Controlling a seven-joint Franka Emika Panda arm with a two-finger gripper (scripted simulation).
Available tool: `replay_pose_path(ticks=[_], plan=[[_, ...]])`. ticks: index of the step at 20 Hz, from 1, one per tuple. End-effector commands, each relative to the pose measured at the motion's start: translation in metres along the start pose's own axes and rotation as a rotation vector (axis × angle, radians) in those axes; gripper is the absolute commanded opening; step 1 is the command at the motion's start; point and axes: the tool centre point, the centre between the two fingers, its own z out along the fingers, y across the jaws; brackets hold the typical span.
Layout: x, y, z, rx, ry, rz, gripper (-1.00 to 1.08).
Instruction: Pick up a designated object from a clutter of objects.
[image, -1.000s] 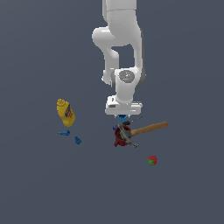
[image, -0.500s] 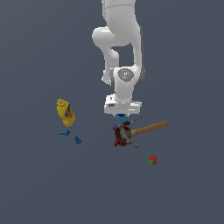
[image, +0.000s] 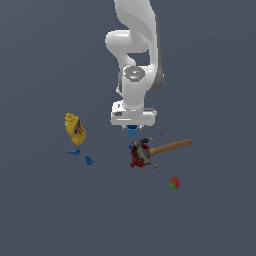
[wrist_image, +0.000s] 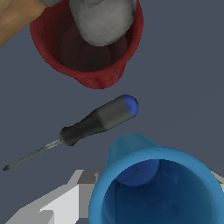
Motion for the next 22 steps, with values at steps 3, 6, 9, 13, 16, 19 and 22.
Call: replay_pose_path(ticks=[3,6,9,13,16,19,22], plan=[[0.008,0.024,-0.036,0.002,0.001,0.000,-1.00],[0.014,0.041,-0.062,0.003,0.001,0.000,-1.00],[0.020,0.059,-0.088,0.004,0.001,0.000,-1.00],[0.028,0.082,-0.123,0.004,0.001,0.000,-1.00],[0.035,0.101,-0.150,0.003,0.001,0.000,-1.00],[0.042,0.120,-0.178,0.002,0.001,0.001,-1.00],[0.049,0.139,-0.206,0.002,0.001,0.001,-1.00]])
